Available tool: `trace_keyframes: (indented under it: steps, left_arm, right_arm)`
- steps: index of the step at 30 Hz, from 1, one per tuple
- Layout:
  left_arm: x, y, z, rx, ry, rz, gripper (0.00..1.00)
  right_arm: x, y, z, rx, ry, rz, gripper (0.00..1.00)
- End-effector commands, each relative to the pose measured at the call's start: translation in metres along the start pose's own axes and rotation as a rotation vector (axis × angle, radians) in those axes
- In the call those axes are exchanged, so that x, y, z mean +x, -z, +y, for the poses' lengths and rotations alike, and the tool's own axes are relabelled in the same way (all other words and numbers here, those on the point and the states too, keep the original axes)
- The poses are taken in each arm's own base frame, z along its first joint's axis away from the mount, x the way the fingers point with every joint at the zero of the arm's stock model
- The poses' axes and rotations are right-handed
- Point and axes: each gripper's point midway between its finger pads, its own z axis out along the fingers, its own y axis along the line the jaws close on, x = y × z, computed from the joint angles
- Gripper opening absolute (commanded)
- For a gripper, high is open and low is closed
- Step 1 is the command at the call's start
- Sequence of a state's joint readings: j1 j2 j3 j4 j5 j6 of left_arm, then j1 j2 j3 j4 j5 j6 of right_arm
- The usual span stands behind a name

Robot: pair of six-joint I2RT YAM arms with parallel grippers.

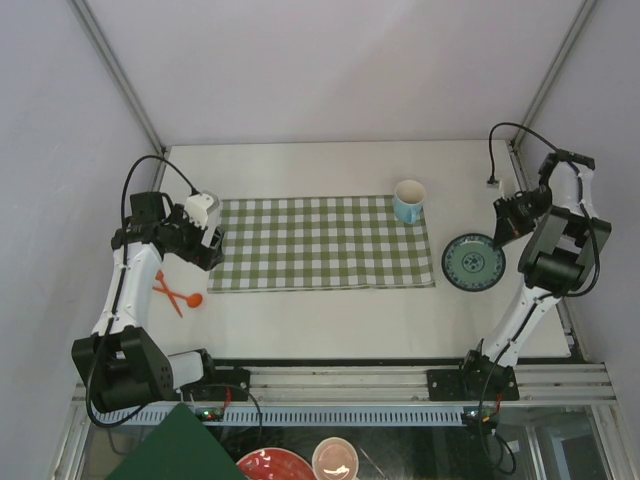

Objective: Set the dinner table for one person
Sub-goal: Pick up the plate at the center of the board, then place the plate on the napkin.

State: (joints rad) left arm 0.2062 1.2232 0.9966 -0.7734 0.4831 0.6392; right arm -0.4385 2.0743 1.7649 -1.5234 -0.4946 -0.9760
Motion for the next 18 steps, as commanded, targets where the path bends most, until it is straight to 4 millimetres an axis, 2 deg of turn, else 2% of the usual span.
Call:
trace_keyframes:
  steps: [1,5,8,14,18]
  left_arm:
    - [-0.009,0.006,-0.004,0.01,-0.027,-0.044,1.0]
    - [-0.01,0.008,-0.004,0.008,-0.029,-0.052,1.0]
    - [-0.012,0.009,-0.005,0.007,-0.03,-0.056,1.0]
    - [-0.012,0.01,-0.003,-0.004,-0.031,-0.056,1.0]
    - [-0.012,0.011,-0.001,-0.024,-0.034,-0.061,1.0]
  right_arm:
    - [-0.01,0.037,0.03,0.055,0.013,-0.054,0.0]
    - [-0.04,0.06,0.047,0.04,0.057,-0.237,0.0]
    - [-0.063,0.062,0.073,-0.023,0.101,-0.325,0.0]
    - [-0.11,0.027,0.144,-0.164,0.229,-0.326,0.0]
    - [-0.146,-0.016,0.181,-0.164,0.308,-0.275,0.0]
